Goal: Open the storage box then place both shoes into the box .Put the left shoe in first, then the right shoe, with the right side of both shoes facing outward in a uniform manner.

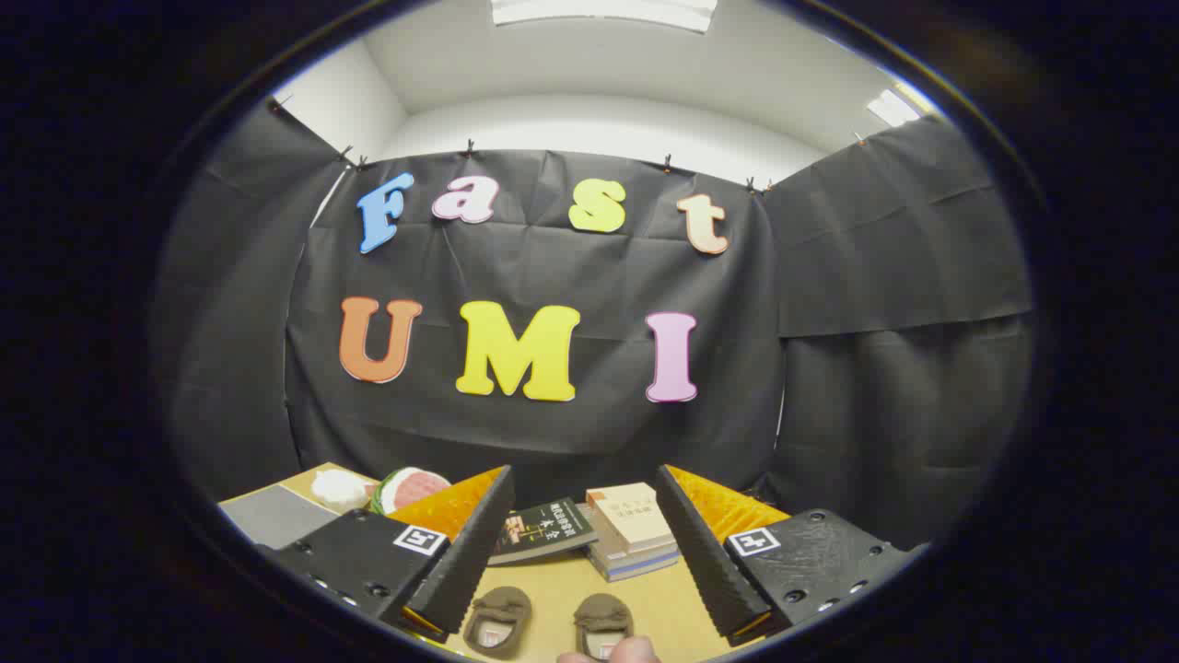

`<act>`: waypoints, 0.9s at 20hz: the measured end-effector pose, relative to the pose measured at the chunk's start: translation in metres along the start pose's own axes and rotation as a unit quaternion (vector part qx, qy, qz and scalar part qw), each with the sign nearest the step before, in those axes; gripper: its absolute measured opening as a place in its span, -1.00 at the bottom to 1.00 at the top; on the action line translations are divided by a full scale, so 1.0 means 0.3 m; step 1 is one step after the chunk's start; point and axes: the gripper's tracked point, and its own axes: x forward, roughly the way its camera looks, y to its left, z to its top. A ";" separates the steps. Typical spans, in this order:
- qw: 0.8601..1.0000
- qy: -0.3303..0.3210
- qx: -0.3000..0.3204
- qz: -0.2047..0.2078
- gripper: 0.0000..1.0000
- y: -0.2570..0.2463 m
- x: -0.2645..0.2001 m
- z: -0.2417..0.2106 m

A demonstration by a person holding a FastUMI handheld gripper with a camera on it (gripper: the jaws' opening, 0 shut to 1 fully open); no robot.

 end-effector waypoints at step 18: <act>1.000 0.009 0.009 0.000 0.90 -0.022 -0.008 0.004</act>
